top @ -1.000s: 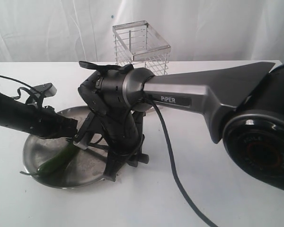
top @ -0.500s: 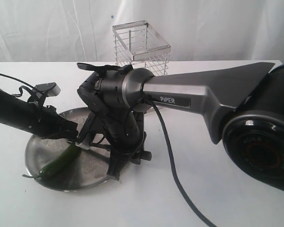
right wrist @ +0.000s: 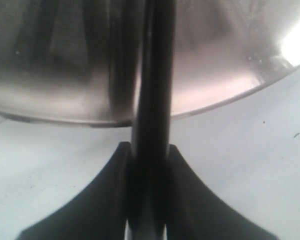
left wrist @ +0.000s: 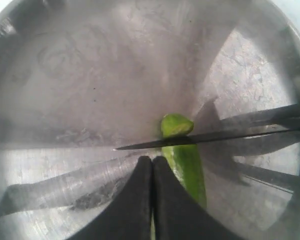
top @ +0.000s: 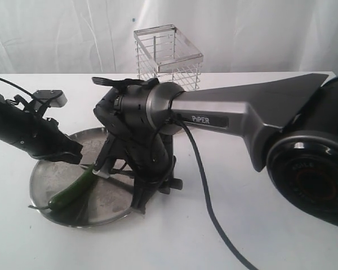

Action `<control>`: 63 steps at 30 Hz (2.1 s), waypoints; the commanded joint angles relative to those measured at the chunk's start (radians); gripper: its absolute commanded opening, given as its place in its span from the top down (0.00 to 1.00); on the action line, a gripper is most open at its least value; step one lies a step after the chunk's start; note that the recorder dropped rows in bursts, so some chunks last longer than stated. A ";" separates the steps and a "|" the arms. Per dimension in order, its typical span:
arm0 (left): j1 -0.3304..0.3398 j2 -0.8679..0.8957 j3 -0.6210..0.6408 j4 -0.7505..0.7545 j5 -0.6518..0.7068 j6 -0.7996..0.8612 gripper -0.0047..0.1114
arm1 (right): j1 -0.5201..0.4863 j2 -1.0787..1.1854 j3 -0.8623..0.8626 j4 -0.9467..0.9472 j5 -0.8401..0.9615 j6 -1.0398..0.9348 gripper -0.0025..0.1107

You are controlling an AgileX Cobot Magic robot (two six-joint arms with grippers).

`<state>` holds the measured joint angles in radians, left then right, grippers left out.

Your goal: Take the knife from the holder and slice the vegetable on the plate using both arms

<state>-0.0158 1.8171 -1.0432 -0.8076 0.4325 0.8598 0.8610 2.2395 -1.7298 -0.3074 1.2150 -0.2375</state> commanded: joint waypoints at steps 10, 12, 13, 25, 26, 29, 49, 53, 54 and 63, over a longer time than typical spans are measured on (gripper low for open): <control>-0.007 -0.009 0.006 -0.006 0.032 -0.015 0.96 | -0.022 -0.039 0.078 -0.109 0.006 0.056 0.98; -0.007 -0.009 0.006 -0.018 0.030 -0.015 0.96 | -0.020 -0.043 0.078 -0.073 0.006 0.028 0.98; -0.007 -0.009 0.006 -0.023 0.028 -0.015 0.96 | -0.016 -0.043 0.078 -0.058 0.006 0.018 0.98; -0.007 -0.009 0.006 -0.048 0.031 -0.015 0.96 | 0.016 -0.043 0.050 0.010 0.006 -0.013 0.98; -0.007 -0.009 0.006 -0.048 0.031 -0.015 0.96 | 0.016 -0.043 0.041 0.013 0.006 -0.013 0.98; -0.007 -0.009 0.006 -0.051 0.031 -0.015 0.96 | 0.016 -0.043 0.014 0.046 0.006 -0.013 0.98; -0.007 -0.009 0.006 -0.051 0.020 -0.015 0.96 | 0.016 0.053 -0.142 0.159 -0.012 -0.023 0.98; -0.007 -0.009 0.006 -0.051 0.018 -0.015 0.96 | 0.016 0.067 -0.147 0.167 -0.010 -0.028 0.98; -0.007 -0.009 0.006 -0.051 0.018 -0.015 0.96 | 0.016 0.072 -0.147 0.167 -0.009 -0.028 0.98; -0.007 -0.009 0.006 -0.045 0.000 -0.015 0.96 | 0.016 0.089 -0.147 0.176 -0.006 -0.036 0.98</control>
<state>-0.0174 1.8152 -1.0432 -0.8451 0.4228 0.8478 0.8733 2.3218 -1.8748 -0.1475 1.1937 -0.2546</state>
